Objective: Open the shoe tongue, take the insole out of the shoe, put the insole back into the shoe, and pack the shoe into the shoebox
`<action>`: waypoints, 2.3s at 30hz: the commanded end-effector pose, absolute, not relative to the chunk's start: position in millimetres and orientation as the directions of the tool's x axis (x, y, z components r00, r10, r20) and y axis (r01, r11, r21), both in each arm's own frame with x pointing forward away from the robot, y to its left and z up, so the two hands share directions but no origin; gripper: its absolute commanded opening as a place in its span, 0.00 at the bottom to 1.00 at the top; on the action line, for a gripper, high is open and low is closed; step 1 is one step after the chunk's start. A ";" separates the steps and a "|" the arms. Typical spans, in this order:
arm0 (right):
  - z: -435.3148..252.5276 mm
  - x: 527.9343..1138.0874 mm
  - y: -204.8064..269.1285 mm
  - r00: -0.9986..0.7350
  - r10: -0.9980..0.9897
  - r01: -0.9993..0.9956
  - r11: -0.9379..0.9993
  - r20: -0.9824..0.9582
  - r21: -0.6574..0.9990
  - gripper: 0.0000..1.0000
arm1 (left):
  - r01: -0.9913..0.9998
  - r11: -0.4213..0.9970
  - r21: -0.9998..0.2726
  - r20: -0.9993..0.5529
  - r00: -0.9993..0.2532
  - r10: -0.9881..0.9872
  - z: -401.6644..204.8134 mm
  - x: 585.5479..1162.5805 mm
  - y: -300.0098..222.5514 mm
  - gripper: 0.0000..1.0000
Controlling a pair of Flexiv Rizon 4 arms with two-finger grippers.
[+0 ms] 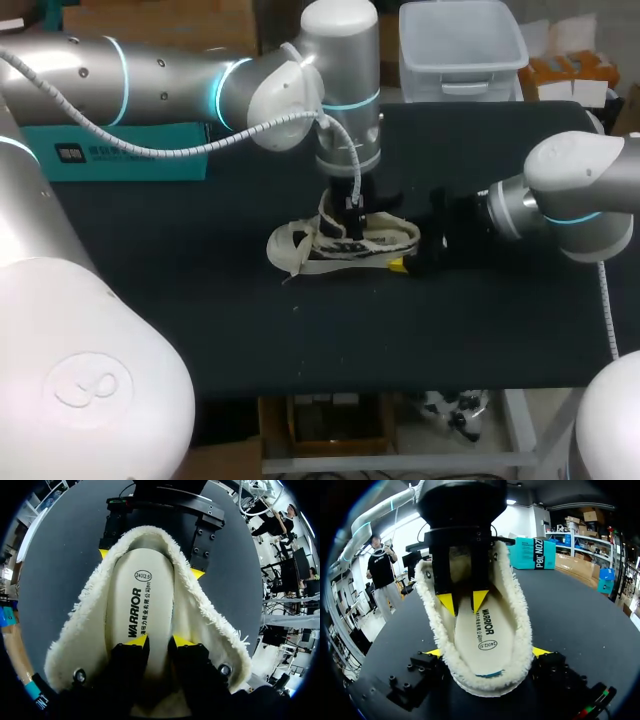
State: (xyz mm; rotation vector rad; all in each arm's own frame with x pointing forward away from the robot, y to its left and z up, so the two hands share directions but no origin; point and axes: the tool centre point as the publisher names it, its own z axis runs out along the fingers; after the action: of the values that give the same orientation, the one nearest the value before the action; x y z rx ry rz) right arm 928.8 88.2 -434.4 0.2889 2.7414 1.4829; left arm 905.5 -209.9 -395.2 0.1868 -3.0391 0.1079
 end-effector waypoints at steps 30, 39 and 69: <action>-442.0 930.5 88.4 -0.983 0.167 0.159 0.531 0.081 0.832 0.00 | -0.191 0.977 -0.098 -0.206 -0.956 -0.207 -459.8 944.1 -221.5 0.40; -442.0 930.5 88.4 -0.983 0.167 0.159 0.531 0.081 0.832 0.00 | -0.178 0.978 -0.113 -0.264 -0.943 -0.202 -470.1 969.5 -229.7 0.41; -442.0 930.5 88.4 -0.983 0.167 0.159 0.531 0.081 0.832 0.00 | -0.163 0.959 -0.230 0.058 -0.986 -0.154 -387.7 968.0 -211.6 0.00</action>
State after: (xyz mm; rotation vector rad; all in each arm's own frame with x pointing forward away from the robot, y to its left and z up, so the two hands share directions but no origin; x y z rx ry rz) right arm 933.2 86.3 -434.0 0.2961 2.7384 1.4838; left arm 951.9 -217.7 -391.8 0.2874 -3.1743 0.3242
